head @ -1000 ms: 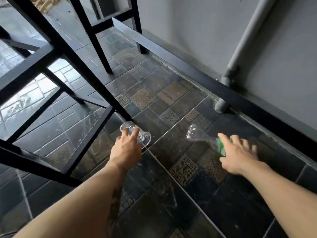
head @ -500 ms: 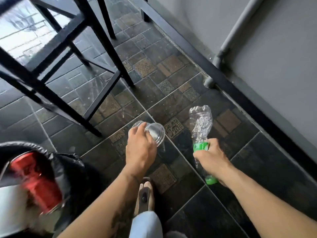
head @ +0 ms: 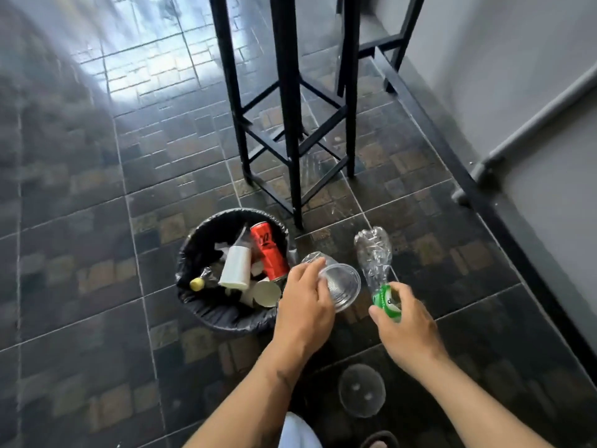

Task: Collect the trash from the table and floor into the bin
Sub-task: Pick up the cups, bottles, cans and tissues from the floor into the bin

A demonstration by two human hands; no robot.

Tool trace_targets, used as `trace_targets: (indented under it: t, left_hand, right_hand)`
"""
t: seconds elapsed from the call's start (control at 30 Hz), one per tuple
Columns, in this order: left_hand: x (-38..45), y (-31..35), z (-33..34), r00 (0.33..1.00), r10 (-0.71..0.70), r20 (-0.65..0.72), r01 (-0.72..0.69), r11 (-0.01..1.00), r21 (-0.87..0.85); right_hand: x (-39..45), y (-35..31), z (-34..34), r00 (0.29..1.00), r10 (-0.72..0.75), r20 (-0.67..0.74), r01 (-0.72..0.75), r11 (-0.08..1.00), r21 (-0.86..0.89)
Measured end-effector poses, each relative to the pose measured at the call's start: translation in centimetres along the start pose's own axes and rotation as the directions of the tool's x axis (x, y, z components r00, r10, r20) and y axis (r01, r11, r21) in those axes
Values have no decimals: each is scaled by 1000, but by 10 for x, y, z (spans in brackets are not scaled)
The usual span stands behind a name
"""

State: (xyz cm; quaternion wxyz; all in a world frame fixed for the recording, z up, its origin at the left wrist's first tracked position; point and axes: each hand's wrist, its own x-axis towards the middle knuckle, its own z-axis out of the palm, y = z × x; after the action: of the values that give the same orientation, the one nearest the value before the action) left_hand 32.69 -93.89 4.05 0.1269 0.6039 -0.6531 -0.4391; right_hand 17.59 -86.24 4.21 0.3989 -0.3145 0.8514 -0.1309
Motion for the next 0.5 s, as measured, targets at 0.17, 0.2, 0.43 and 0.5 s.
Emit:
trace_targets:
  t: [0.17, 0.2, 0.43, 0.5]
  left_hand:
    - [-11, -47, -79, 981, -146, -125, 153, 987, 44]
    - [-9, -58, -90, 976, -181, -125, 189, 980, 60]
    - [13, -129, -147, 970, -210, -123, 223, 970, 100]
    - [27, -141, -155, 979, -183, -92, 195, 972, 132]
  right_hand:
    - [-37, -60, 26, 979, -185, 81, 190, 980, -60]
    - [-39, -70, 38, 974, -203, 102, 210, 976, -60]
    - [-33, -140, 118, 962, -168, 215, 168, 986, 16]
    - [-21, -157, 137, 967, -147, 209, 137, 989, 60]
